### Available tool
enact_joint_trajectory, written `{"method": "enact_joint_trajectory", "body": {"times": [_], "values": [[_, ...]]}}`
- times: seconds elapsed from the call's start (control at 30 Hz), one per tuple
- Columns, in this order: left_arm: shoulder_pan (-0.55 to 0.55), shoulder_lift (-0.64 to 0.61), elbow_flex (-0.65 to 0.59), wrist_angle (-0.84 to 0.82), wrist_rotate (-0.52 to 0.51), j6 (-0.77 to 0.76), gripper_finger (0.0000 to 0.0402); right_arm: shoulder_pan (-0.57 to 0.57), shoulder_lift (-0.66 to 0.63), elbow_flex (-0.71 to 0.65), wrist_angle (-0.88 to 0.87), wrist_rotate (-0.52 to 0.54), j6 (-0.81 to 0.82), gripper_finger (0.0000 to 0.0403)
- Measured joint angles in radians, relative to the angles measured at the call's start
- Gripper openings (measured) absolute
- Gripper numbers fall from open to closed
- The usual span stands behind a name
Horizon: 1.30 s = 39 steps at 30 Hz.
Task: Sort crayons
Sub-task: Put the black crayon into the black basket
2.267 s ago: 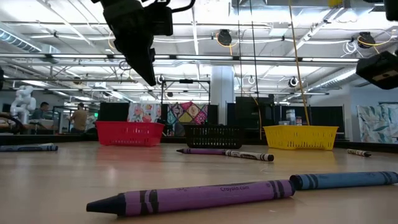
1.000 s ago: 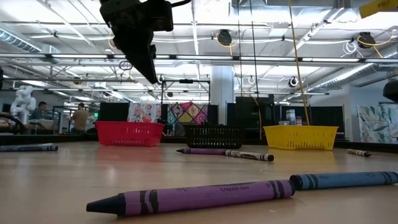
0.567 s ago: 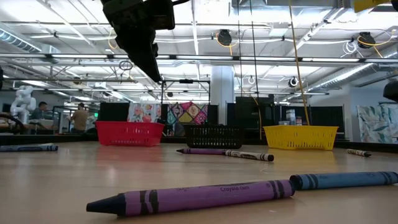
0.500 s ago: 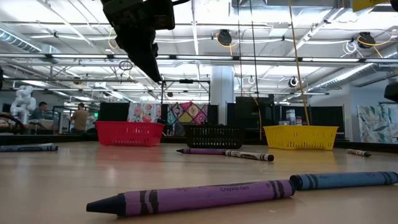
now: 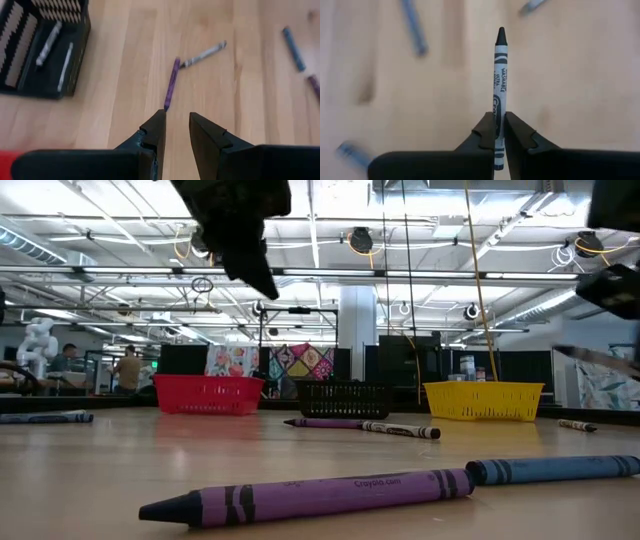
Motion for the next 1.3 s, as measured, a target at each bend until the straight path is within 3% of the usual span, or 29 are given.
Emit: {"method": "enact_joint_trajectory", "body": {"times": [0.27,0.5,0.67,0.83,1.03,1.13,1.3], "values": [[0.000,0.000,-0.001,0.181,0.000,0.006,0.0085,-0.064,-0.154,0.000,0.047,0.239,-0.070,0.0000],[0.000,0.000,-0.001,0.406,0.000,0.041,0.0085,-0.127,-0.272,0.002,0.339,0.369,-0.376,0.0000],[0.000,0.000,-0.001,0.620,0.039,0.050,0.0085,-0.196,-0.281,0.002,0.528,0.370,-0.608,0.0000],[-0.001,0.000,-0.001,0.663,0.047,0.050,0.0085,-0.240,-0.282,0.002,0.683,0.368,-0.740,0.0000],[-0.001,0.001,-0.001,0.698,0.053,0.051,0.0085,-0.294,-0.282,0.002,0.757,0.360,-0.785,0.0000],[-0.002,0.001,-0.001,0.755,0.072,0.051,0.0085,-0.325,-0.274,0.002,0.789,0.286,-0.786,0.0000],[-0.002,0.001,-0.001,0.785,0.073,0.052,0.0085,-0.354,-0.253,0.002,0.831,0.261,-0.805,0.0000]]}}
